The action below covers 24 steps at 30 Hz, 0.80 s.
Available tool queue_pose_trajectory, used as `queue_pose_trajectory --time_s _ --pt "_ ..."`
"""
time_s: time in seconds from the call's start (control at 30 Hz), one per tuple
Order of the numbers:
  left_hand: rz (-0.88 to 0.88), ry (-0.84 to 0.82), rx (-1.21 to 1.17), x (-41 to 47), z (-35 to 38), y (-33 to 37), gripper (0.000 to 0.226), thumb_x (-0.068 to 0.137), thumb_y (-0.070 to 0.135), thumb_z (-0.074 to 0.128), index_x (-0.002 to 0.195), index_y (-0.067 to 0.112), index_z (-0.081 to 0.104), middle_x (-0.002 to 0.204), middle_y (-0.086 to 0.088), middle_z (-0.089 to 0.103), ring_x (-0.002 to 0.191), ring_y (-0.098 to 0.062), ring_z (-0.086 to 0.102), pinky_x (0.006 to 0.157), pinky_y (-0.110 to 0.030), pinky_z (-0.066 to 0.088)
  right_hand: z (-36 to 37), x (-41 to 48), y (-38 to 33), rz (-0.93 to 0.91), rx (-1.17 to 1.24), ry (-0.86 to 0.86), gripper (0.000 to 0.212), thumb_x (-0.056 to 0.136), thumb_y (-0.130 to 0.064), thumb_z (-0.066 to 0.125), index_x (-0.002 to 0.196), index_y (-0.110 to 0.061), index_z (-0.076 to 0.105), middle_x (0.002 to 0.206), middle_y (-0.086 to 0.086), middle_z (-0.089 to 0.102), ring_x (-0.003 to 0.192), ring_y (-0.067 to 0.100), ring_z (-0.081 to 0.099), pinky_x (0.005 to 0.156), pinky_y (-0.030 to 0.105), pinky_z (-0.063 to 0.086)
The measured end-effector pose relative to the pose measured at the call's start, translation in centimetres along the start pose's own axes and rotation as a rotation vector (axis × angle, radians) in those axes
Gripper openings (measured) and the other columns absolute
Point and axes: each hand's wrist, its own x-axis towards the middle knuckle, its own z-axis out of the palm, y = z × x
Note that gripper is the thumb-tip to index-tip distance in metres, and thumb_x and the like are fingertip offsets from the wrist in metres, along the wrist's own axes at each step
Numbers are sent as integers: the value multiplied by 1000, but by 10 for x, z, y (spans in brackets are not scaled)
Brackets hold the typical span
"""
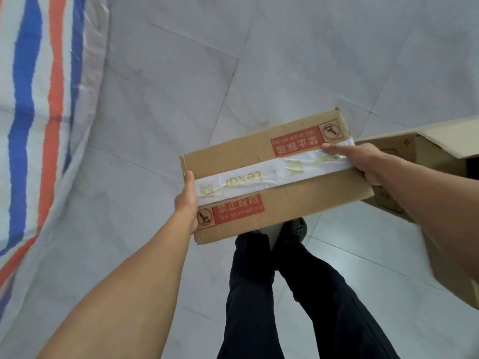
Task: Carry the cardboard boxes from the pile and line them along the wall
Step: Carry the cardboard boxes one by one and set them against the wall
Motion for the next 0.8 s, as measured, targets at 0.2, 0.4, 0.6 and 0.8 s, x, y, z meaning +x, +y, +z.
queue_pose_trajectory --time_s 0.2,0.4,0.6,0.8 --pt "101 201 63 -100 -81 -15 83 69 89 39 93 14 66 99 -14 70 89 -35 68 89 -50 55 13 -111 -8 -102 -89 -76 92 43 -60 91 115 -8 66 102 10 72 88 31 71 85 48 58" --pt "138 371 34 -186 -169 -64 116 47 98 22 111 12 66 104 -15 69 91 -35 66 91 -48 53 39 -245 -33 -298 -275 -141 66 63 -55 86 106 -12 62 95 9 70 83 28 69 74 38 57" --pt "140 436 -224 -282 -246 -151 106 66 94 22 117 10 60 110 -16 66 95 -34 65 93 -48 52 95 -384 -40 -565 -506 -219 67 63 -53 86 106 -12 56 90 6 65 79 23 66 75 36 54" --pt "178 534 -459 -337 -344 -255 96 71 89 27 122 14 60 107 -14 66 93 -32 65 94 -49 52 197 -504 -3 -776 -763 -275 103 47 -70 85 126 -11 53 118 11 63 101 32 65 96 49 52"
